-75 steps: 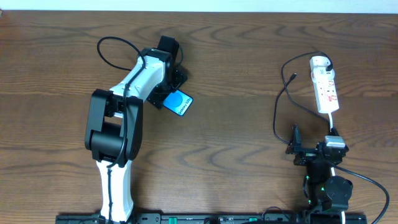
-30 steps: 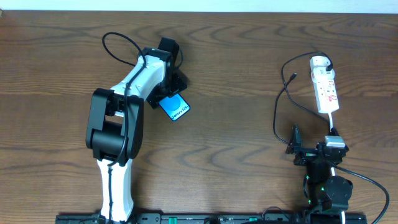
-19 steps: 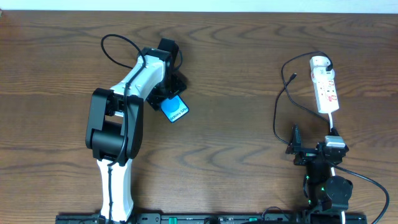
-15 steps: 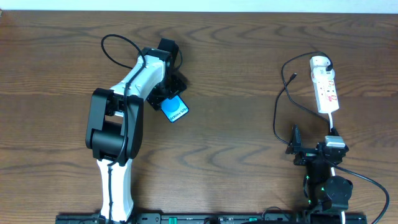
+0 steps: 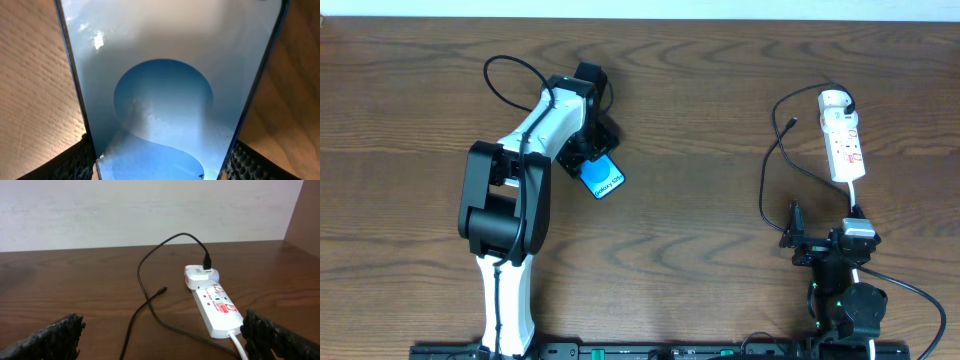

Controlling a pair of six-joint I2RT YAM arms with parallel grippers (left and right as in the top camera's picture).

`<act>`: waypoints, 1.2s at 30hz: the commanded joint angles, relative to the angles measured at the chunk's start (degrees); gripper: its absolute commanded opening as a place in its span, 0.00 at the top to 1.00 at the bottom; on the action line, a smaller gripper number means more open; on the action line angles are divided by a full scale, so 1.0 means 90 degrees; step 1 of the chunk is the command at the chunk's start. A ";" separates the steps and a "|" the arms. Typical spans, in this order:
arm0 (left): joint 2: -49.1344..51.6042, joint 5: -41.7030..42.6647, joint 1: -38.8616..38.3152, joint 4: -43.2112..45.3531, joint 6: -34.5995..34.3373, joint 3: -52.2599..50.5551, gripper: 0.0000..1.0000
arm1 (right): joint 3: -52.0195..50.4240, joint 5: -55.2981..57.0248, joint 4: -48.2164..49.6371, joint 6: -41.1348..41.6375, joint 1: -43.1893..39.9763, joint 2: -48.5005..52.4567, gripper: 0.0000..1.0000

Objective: Plug charger to phone and switch on socket
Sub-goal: 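Lift the phone upright with the left gripper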

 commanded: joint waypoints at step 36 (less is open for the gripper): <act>-0.1780 0.5294 0.0005 -0.0617 0.0396 -0.0041 0.28 | -0.0007 0.0029 -0.0027 -0.0075 0.0019 -0.0010 0.01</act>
